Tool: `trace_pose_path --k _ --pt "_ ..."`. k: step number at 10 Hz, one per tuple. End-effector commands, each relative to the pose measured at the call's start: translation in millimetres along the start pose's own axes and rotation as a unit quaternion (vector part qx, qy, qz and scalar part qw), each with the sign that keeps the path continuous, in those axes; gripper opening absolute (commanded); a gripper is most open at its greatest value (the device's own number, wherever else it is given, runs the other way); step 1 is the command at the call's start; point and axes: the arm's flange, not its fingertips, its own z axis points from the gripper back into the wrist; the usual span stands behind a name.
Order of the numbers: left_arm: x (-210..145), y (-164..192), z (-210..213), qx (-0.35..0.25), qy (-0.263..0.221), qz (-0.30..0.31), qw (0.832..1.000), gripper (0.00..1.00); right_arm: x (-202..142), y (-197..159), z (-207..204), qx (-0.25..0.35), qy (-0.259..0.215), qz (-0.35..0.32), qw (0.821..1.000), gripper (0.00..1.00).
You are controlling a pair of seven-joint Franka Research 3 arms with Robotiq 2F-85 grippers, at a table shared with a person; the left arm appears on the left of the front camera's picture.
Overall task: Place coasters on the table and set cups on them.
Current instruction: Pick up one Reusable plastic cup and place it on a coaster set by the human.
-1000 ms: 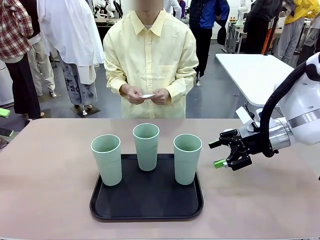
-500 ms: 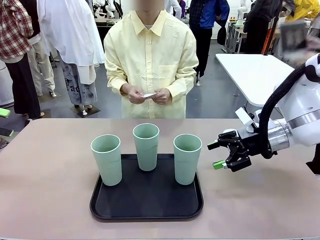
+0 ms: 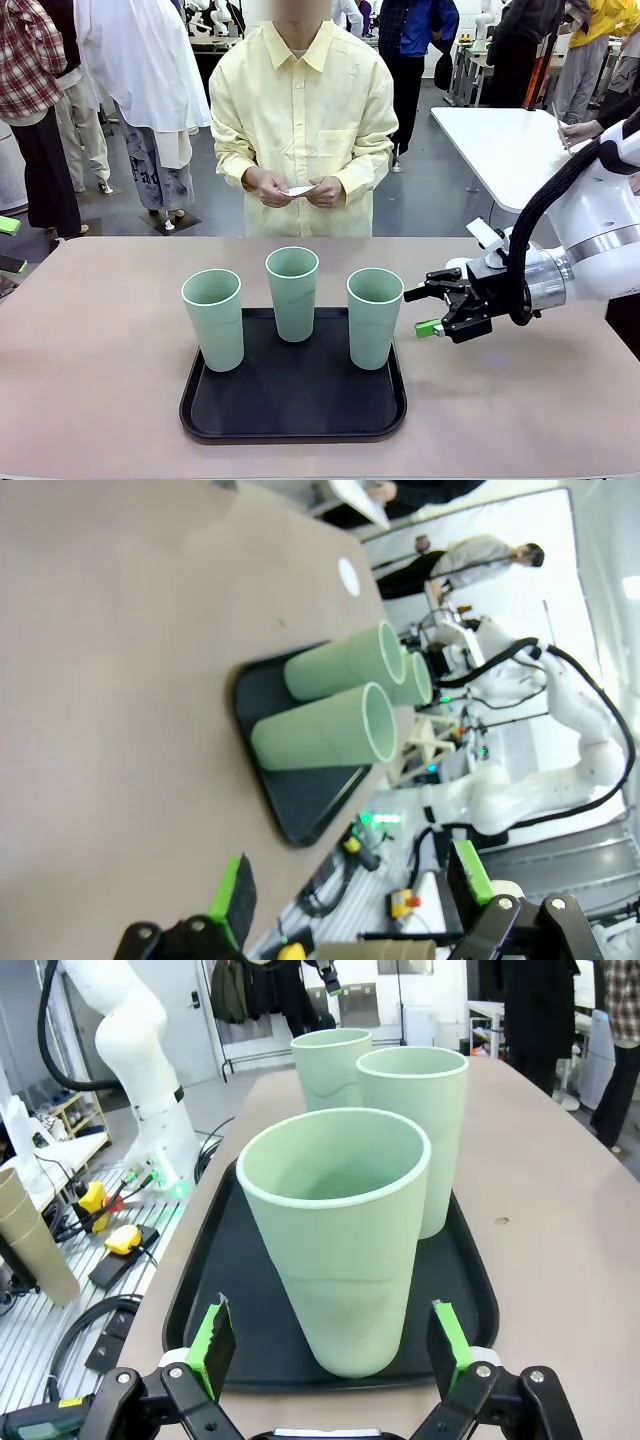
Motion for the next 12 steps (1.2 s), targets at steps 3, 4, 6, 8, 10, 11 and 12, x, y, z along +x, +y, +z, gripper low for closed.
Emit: trace_pose_path --k 3,4,6,8,10,11,12 --pt "1 -1 1 -0.009 -0.005 -0.008 1.000 1.00 -11 -11 -17 0.005 -0.028 0.021 0.999 1.00" --pt "1 -1 1 -0.009 -0.005 -0.008 1.000 1.00 -12 -11 -23 0.013 -0.032 0.023 0.999 1.00" --pt "1 -1 1 -0.009 -0.005 -0.008 1.000 1.00 -16 -13 -31 0.027 -0.036 0.025 0.999 1.00" --pt "1 -1 1 -0.009 -0.005 -0.008 1.000 1.00 -21 -15 -36 0.035 -0.042 0.031 0.998 1.00" --pt "1 -1 1 -0.009 -0.005 -0.008 1.000 1.00 -23 -16 -40 0.045 -0.056 0.048 0.996 1.00" --pt "1 -1 1 -0.009 -0.005 -0.008 1.000 1.00 -25 -17 -42 0.050 -0.061 0.057 0.995 1.00" --pt "1 -1 1 -0.009 -0.005 -0.008 1.000 1.00 -27 -20 -47 0.053 -0.062 0.061 0.995 1.00"
